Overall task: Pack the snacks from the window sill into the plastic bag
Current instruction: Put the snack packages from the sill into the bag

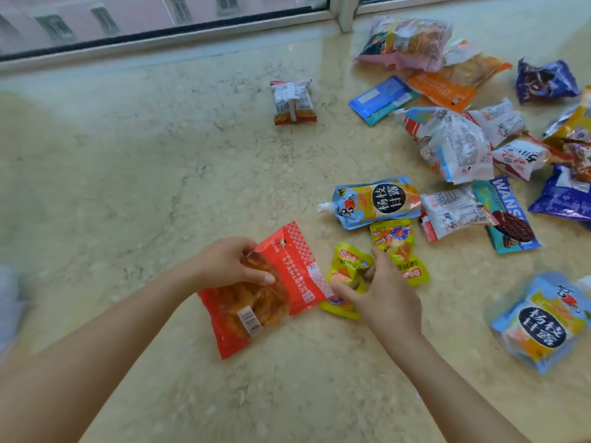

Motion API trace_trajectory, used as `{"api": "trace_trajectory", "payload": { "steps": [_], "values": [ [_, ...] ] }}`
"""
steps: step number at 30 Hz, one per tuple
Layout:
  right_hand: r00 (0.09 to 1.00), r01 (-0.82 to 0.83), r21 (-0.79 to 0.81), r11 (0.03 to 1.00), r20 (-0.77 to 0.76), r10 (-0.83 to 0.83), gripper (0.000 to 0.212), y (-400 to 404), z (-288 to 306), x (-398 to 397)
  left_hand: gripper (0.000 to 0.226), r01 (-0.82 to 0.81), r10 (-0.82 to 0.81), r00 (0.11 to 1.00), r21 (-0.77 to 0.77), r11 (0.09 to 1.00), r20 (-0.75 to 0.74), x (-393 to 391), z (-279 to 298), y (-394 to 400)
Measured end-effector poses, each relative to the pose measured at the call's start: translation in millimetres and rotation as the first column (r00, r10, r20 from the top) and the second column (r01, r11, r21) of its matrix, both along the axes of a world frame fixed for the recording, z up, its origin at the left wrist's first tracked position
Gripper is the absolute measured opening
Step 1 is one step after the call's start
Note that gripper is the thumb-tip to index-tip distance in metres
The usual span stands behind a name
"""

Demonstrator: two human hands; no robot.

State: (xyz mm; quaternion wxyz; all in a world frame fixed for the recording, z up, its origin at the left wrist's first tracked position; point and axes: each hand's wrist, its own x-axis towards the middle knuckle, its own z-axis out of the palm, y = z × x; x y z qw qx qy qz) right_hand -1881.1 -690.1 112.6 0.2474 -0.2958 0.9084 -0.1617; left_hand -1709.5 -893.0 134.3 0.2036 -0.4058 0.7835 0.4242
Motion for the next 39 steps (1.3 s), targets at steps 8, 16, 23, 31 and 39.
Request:
{"api": "trace_trajectory", "payload": {
  "steps": [8,16,23,31,39],
  "values": [
    [0.99,0.033,-0.091,0.995,0.141,-0.02,0.065,-44,-5,27,0.041,-0.422,0.491,0.852,0.319,0.849,-0.179,70,16,-8],
    [0.77,0.221,-0.288,0.932,0.637,0.014,0.058,-75,47,62,0.065,-0.585,0.712,0.628,0.413,0.698,-0.315,146,52,-5],
    [0.599,0.064,-0.436,0.898,0.736,0.315,0.065,-135,139,127,0.071,-0.72,0.808,0.395,0.399,0.568,-0.437,228,126,-8],
    [0.455,-0.091,-0.603,0.793,0.683,0.571,0.063,-200,212,244,0.066,-0.865,0.776,0.178,0.28,0.417,-0.605,347,198,-14],
    [0.396,-0.135,-0.712,0.689,0.599,0.696,0.061,-252,229,371,0.053,-0.937,0.659,-0.049,0.263,0.229,-0.75,467,217,-68]
  ]
}}
